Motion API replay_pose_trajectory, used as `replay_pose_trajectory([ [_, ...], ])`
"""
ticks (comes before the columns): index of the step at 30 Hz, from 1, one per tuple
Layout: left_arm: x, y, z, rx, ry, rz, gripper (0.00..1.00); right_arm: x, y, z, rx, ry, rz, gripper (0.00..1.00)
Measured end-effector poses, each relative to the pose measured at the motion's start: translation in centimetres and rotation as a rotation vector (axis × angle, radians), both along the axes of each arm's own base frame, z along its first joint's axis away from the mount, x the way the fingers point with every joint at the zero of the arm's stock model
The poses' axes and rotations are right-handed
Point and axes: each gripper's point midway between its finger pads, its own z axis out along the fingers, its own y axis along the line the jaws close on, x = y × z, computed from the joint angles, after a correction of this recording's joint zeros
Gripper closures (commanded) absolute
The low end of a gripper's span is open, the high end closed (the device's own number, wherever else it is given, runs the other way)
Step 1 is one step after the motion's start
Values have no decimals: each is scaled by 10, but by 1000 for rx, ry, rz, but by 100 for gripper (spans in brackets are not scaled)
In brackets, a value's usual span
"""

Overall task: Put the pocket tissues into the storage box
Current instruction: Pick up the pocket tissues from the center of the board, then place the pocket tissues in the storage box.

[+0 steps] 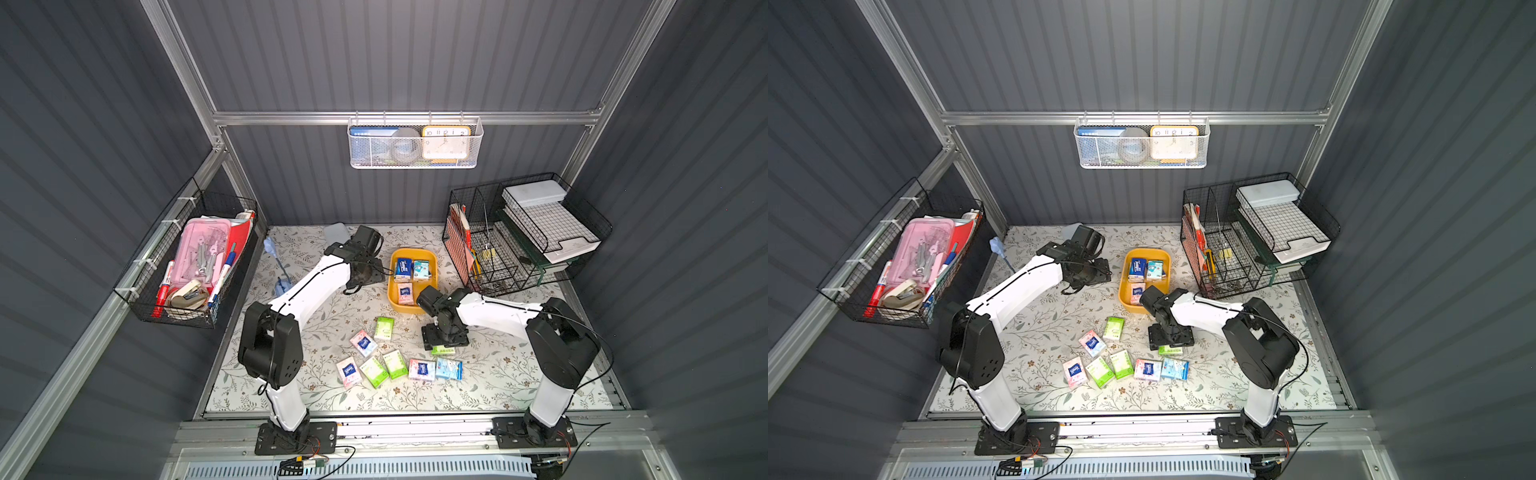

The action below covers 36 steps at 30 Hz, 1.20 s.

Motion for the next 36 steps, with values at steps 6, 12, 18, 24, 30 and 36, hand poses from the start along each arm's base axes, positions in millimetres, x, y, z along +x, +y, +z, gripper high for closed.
replay_pose_trajectory([
  [6,0,1,2,4,-8,3,28,2,1,1,2,-3,-2,31],
  [12,1,4,9,8,-27,4,27,3,2,20,35,-42,29,30],
  [18,3,9,12,7,-36,9,27,-7,0,61,72,-64,202,30],
  [24,5,11,11,-10,-34,13,27,4,16,97,98,-86,376,29],
  [30,0,17,-3,-38,1,16,27,38,45,110,111,-136,504,28],
  [36,-5,33,-10,-56,20,44,27,81,68,97,95,-149,575,27],
])
